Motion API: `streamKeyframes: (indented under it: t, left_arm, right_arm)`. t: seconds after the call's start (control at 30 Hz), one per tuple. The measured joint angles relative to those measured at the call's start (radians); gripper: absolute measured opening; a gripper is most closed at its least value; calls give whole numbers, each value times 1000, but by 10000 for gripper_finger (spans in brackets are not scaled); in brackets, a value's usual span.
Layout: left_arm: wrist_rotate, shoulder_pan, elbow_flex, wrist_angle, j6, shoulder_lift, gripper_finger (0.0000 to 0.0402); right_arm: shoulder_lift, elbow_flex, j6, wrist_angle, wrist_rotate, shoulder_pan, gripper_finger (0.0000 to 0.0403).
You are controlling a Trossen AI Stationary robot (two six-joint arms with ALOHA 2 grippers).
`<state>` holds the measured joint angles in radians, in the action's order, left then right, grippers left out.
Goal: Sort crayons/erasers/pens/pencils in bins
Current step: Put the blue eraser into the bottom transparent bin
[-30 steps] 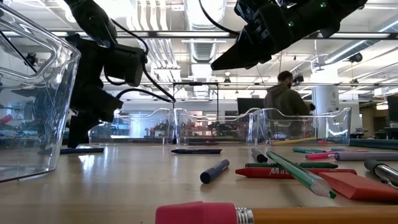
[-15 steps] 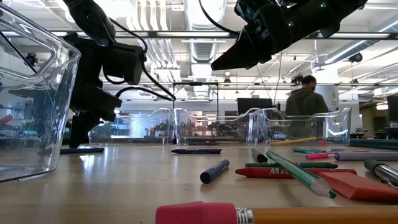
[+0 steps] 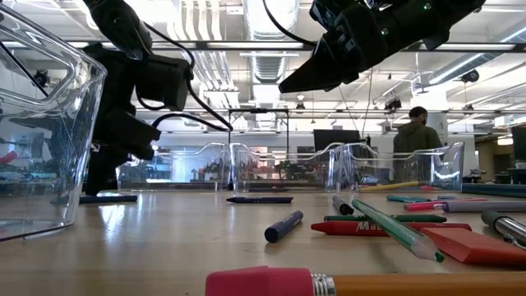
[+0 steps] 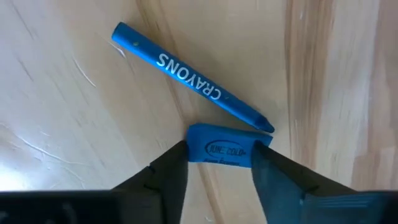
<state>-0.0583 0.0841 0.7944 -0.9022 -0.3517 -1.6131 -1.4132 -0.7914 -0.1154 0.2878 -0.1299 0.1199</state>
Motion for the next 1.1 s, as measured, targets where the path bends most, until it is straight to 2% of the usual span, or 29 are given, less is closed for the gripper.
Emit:
streamKeyframes:
  t: [0.57, 0.87, 1.1]
  left_arm:
    - [48, 2, 0, 8, 55, 0, 8]
    - [47, 2, 21, -12, 61, 0, 1]
    - [51, 1, 76, -81, 92, 58, 0]
  right_arm:
    - [0, 0, 1, 0, 0, 0, 63]
    - [0, 0, 3, 1, 0, 0, 63]
    - [0, 0, 3, 1, 0, 0, 63]
